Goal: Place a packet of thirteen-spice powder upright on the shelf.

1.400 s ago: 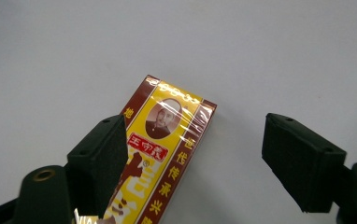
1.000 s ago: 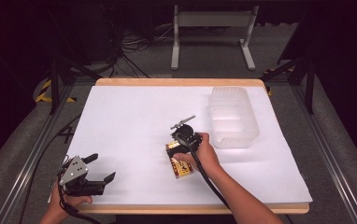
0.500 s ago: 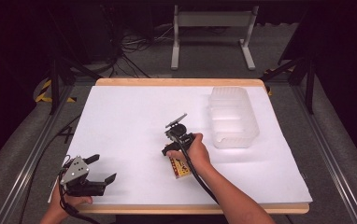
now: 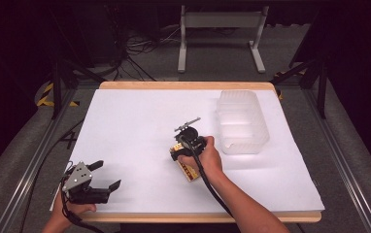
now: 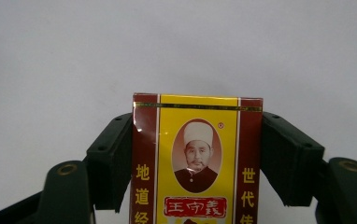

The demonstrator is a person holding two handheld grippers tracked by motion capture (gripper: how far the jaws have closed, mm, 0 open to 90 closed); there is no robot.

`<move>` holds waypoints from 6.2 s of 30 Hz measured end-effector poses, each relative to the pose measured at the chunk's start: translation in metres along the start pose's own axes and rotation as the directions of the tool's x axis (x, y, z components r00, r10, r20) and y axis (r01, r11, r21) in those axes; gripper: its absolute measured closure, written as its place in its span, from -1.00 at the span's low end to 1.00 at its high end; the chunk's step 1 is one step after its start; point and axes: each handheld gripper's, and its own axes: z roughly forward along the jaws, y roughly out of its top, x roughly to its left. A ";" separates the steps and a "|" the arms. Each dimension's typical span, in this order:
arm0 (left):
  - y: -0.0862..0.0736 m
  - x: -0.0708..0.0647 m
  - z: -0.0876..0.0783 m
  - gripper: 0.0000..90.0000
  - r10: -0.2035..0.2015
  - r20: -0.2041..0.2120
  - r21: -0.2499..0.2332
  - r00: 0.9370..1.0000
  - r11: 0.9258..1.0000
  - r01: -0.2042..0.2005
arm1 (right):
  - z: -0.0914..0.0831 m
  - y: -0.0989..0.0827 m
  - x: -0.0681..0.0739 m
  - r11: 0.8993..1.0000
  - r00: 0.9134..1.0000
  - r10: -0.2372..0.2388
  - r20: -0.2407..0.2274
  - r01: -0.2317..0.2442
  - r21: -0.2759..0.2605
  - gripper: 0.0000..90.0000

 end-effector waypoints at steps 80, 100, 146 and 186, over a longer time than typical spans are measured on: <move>-0.001 0.003 0.001 -0.81 -0.021 0.023 -0.016 1.000 1.000 0.022 | -0.081 -0.028 -0.159 0.858 0.927 0.269 0.261 -0.107 -0.502 -0.28; -0.001 0.004 0.001 -0.81 -0.020 0.017 -0.018 1.000 1.000 0.020 | -0.092 -0.042 -0.150 0.889 0.944 0.207 0.256 -0.073 -0.452 -0.28; -0.002 0.004 0.000 -0.81 -0.015 0.013 -0.014 1.000 1.000 0.015 | -0.083 -0.057 -0.159 0.953 0.961 0.095 0.259 -0.013 -0.304 -0.40; -0.002 0.003 0.002 -0.80 -0.004 0.007 0.015 1.000 1.000 0.004 | -0.122 -0.066 -0.158 0.960 0.971 -0.059 0.231 0.119 -0.255 -0.57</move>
